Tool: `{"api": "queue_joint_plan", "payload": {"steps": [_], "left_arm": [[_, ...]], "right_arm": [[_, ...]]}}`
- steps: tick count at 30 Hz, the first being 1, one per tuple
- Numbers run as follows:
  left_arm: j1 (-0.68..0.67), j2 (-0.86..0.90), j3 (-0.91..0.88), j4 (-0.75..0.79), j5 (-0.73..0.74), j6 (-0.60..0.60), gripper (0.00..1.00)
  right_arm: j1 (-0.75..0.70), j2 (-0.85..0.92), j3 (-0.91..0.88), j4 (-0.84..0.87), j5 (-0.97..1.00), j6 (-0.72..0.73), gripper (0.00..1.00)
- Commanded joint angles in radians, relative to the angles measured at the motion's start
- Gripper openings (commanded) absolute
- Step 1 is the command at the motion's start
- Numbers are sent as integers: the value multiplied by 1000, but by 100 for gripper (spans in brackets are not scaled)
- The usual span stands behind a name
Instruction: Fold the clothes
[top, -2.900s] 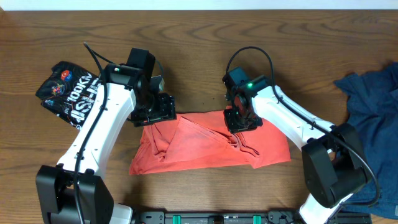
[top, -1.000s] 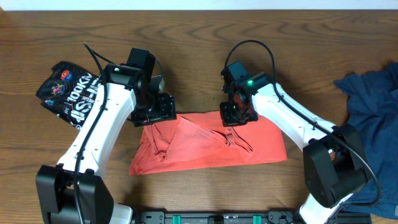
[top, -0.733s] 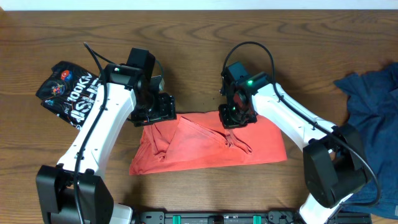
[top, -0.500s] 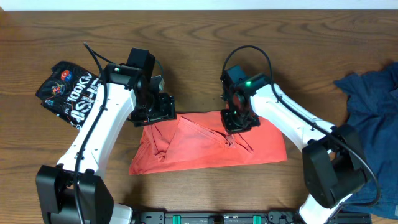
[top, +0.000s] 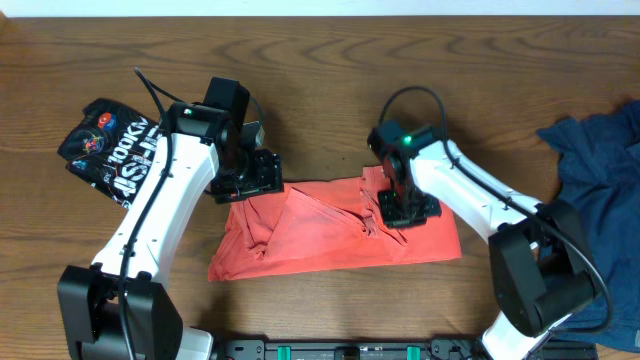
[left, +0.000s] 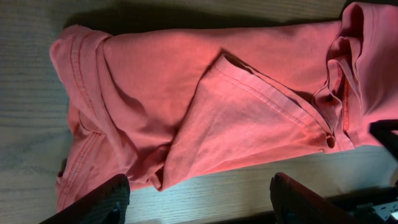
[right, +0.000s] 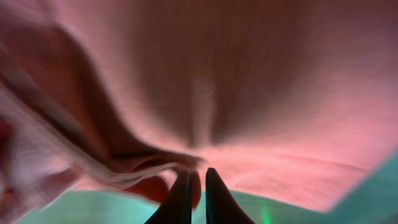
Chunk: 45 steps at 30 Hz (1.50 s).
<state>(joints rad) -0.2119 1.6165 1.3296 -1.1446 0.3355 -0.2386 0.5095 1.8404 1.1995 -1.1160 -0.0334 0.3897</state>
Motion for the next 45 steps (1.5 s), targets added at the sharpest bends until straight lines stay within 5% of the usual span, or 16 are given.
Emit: {"api": "queue_joint_plan", "payload": {"steps": [1, 10, 19, 27, 30, 45], "left_arm": [[3, 2, -4, -3, -9, -2, 74], [3, 2, -4, -2, -9, -2, 74], [4, 2, -4, -21, -59, -2, 74], [48, 5, -14, -74, -176, -6, 100], [80, 11, -64, -44, -198, 2, 98], [118, 118, -419, 281, -121, 188, 98]], "right_arm": [[24, -15, -69, 46, -61, 21, 8], [108, -16, -102, 183, -454, -183, 6], [88, -65, -89, 129, -363, -184, 6], [-19, -292, -10, 24, -45, -68, 13], [-87, -352, -9, 36, -42, -44, 32], [-189, -363, -17, 8, -45, -42, 31]]}}
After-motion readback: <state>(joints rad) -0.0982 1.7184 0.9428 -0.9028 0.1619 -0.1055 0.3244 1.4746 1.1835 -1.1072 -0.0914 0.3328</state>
